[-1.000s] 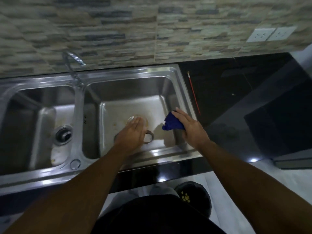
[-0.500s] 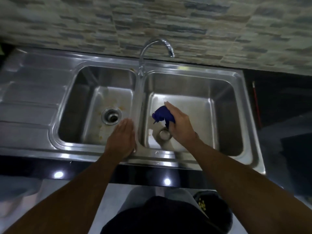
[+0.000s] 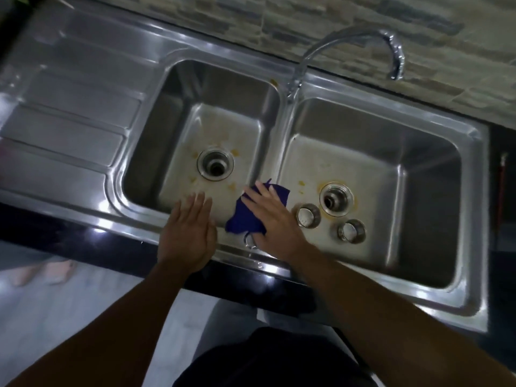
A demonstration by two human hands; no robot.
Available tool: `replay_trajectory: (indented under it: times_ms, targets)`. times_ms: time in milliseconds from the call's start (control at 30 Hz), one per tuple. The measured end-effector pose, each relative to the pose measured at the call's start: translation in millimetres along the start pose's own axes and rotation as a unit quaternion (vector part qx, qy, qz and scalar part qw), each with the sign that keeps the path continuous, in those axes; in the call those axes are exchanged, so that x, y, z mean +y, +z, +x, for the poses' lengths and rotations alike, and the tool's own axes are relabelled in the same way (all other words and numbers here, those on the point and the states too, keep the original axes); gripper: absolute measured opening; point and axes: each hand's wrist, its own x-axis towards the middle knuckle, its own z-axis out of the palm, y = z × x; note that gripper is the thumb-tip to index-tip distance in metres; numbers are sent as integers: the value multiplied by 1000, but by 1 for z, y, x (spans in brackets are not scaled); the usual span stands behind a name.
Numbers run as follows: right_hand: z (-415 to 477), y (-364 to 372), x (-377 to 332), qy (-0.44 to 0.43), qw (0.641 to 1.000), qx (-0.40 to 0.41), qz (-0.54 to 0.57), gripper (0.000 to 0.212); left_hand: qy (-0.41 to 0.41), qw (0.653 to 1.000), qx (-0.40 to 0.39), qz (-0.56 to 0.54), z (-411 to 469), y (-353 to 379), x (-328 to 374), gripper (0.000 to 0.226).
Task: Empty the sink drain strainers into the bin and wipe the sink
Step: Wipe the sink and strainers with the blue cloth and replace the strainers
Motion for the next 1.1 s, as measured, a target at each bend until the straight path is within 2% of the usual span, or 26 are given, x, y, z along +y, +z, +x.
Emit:
replay_trajectory:
  times_ms: [100,233,400,500,633,767,867,1000,1100]
  targets:
    - [22,-8,24,3,999,4,-34,73,6,1000,-4,4,2,4,-4,64]
    - [83,-38,68,61,997,13,-39,72,5,1000,-4,5,3,6,-6,61]
    - [145,-61,107,67,994,3,-81,69,6,1000,-10,8,4,4,-8,61]
    - [144,-52,95,90,991,35,-89,69,9,1000,-13,11,4,4,-7,61]
    - [81,-13,32,107,990,85,-41,68,8,1000,-14,16,3,5,-9,64]
    - [28,13,-7,77,996,40,-16,74,3,1000,-7,16,3,9,-8,66]
    - [44,4,8,76,996,35,-31,71,7,1000,3,7,4,11,-8,66]
    - [107,-28,59,129,990,48,-42,70,14,1000,7,-4,2,14,-10,64]
    - [143,-49,87,126,989,39,-69,67,19,1000,8,-2,3,16,-11,65]
